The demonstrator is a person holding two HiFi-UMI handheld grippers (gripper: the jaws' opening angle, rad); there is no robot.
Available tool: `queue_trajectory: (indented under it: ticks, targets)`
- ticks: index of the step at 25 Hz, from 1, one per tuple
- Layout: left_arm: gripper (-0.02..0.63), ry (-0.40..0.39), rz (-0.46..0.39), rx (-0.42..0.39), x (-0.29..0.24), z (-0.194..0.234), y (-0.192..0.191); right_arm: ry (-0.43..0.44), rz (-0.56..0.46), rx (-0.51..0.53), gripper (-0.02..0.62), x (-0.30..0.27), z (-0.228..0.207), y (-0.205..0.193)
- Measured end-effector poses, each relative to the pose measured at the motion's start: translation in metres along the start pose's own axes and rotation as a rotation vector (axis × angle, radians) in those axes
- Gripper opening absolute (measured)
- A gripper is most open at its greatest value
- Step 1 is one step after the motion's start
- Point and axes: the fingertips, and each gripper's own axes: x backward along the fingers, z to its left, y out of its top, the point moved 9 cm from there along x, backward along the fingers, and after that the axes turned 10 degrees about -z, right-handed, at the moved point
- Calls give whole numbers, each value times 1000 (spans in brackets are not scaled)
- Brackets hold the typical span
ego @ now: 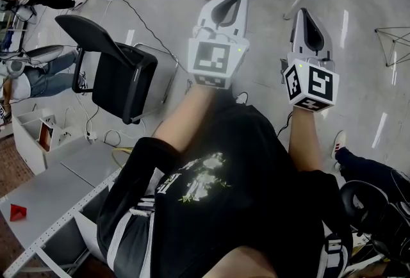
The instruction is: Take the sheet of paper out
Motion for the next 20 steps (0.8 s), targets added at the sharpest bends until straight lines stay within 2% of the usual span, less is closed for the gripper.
queue_trajectory:
  ticks: [10, 20]
  targets:
    - [-11, -12, 13, 25, -33, 16, -10, -1, 9, 23, -2, -36, -10, -9]
    - [-11, -26, 0, 13, -88, 41, -14, -7, 15, 35, -2, -93, -26, -14]
